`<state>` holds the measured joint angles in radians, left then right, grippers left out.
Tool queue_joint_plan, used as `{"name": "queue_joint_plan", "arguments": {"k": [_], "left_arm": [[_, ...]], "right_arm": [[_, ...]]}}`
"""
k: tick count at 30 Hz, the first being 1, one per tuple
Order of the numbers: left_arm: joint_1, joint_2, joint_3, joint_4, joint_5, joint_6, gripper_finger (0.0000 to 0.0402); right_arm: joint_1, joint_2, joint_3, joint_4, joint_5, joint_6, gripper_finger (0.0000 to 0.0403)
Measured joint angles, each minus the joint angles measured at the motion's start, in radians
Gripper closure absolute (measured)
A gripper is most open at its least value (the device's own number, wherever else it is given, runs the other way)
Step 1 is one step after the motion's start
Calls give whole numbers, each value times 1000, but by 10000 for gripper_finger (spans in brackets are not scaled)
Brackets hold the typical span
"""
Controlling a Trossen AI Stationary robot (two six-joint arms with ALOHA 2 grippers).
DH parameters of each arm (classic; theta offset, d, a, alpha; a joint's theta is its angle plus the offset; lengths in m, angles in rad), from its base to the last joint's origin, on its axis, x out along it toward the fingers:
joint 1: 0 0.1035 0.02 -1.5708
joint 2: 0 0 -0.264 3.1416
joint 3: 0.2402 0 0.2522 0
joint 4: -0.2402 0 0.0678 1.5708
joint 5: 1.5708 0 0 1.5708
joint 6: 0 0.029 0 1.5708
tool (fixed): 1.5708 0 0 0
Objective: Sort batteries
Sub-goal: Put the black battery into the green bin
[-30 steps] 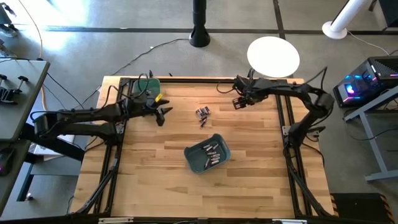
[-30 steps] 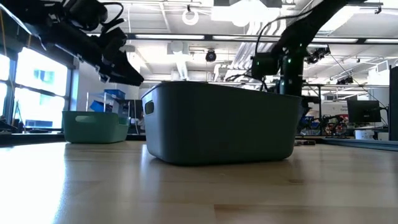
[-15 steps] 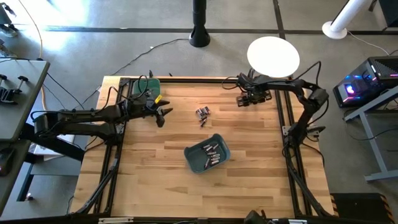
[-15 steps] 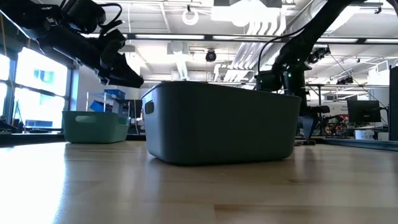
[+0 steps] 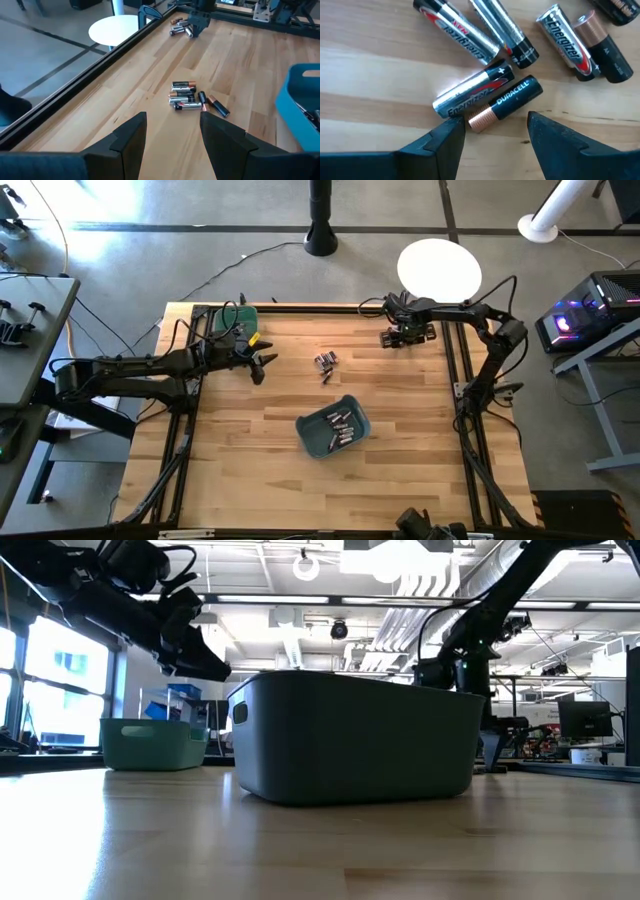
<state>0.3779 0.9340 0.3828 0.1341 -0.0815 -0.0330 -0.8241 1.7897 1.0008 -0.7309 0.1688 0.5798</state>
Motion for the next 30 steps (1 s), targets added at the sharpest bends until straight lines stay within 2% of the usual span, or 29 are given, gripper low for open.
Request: {"name": "queue_joint_plan", "arguments": {"k": [9, 17, 26, 30], "left_arm": [[0, 0, 0, 0, 0, -15, 225], [0, 0, 0, -2, 0, -34, 225], [0, 0, 0, -2, 0, -35, 225], [0, 0, 0, -2, 0, -35, 225]], "right_arm": [[-27, 2, 0, 34, 15, -28, 194], [-66, 3, -1, 69, -32, -63, 196], [-22, 5, -1, 103, -43, -189, 241], [6, 5, 1, 110, -33, -237, 247]]}}
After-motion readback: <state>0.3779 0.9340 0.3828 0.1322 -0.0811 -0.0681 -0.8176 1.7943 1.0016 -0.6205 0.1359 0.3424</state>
